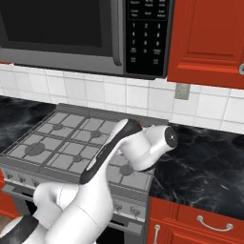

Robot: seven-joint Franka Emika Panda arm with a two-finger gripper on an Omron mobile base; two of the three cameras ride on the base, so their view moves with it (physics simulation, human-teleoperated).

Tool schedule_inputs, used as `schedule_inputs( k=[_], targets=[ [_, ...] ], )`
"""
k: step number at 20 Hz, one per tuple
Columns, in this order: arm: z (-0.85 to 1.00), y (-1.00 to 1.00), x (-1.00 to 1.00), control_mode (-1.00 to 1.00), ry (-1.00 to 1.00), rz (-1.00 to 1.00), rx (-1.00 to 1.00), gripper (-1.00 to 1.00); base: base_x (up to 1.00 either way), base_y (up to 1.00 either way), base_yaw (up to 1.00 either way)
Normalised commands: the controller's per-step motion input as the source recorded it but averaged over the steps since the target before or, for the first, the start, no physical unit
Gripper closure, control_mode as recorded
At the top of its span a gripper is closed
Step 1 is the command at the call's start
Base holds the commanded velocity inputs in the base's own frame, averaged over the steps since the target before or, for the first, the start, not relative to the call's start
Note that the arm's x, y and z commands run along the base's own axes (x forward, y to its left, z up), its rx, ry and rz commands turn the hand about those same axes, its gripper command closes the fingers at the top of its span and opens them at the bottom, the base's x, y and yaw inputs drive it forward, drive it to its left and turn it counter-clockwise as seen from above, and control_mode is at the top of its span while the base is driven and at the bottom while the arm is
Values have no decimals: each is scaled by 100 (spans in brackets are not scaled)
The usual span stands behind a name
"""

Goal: Take 2 condiments from the cabinet and move them on the counter near the stove.Make sure the condiments are lined up with each other, next to each other.

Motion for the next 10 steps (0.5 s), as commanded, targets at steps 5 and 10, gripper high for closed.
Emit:
schedule_inputs(
  k=[5,10],
  targets=[
    [-47,-42,14,-100,-1,19,-3,100,0,0,0],
    [-28,-37,1,-100,-5,7,1,100,0,0,0]
  ],
)
